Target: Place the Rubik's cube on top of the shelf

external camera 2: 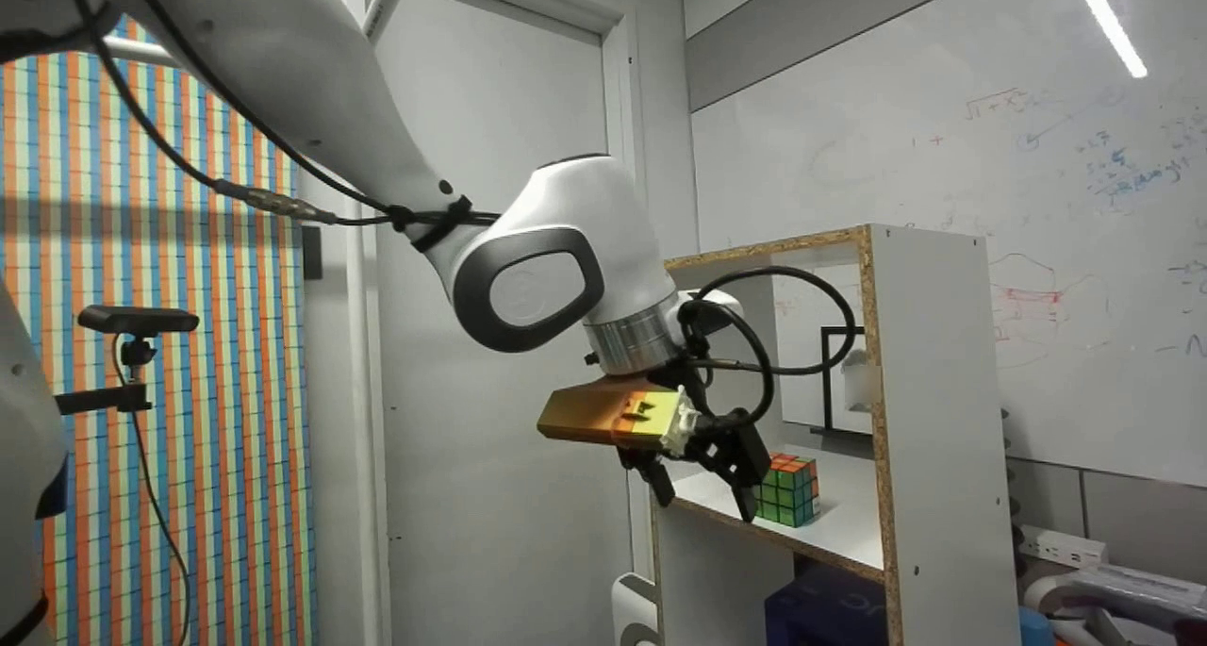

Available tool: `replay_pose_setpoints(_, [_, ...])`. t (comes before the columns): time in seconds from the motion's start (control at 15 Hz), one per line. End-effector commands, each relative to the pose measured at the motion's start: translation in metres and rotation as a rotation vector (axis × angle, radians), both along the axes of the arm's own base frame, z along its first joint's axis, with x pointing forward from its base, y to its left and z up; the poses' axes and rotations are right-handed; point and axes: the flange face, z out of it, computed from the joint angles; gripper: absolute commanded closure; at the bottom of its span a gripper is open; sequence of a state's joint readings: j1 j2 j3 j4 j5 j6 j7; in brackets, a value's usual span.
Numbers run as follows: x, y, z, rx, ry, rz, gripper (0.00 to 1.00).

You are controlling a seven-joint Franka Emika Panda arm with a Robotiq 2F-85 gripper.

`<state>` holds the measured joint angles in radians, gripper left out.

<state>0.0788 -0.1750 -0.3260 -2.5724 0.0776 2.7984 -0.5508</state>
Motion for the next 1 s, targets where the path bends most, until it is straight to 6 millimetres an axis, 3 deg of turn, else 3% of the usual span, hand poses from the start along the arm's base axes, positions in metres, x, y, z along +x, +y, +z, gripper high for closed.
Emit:
replay_pose_setpoints(0.0, [0.063,0.004,0.001,0.003,-0.064,-0.014,0.00])
replay_pose_setpoints(0.33, [0.119,0.007,-0.001,0.049,-0.109,-0.074,0.00])
replay_pose_setpoints(0.67, [0.141,-0.020,-0.006,0.016,-0.063,-0.106,0.00])
replay_pose_setpoints(0.73, [0.142,-0.023,-0.008,0.030,-0.056,-0.106,0.25])
replay_pose_setpoints(0.8, [0.142,-0.024,-0.009,0.037,-0.043,-0.107,0.25])
replay_pose_setpoints(0.93, [0.140,-0.023,-0.010,0.056,-0.028,-0.101,0.42])
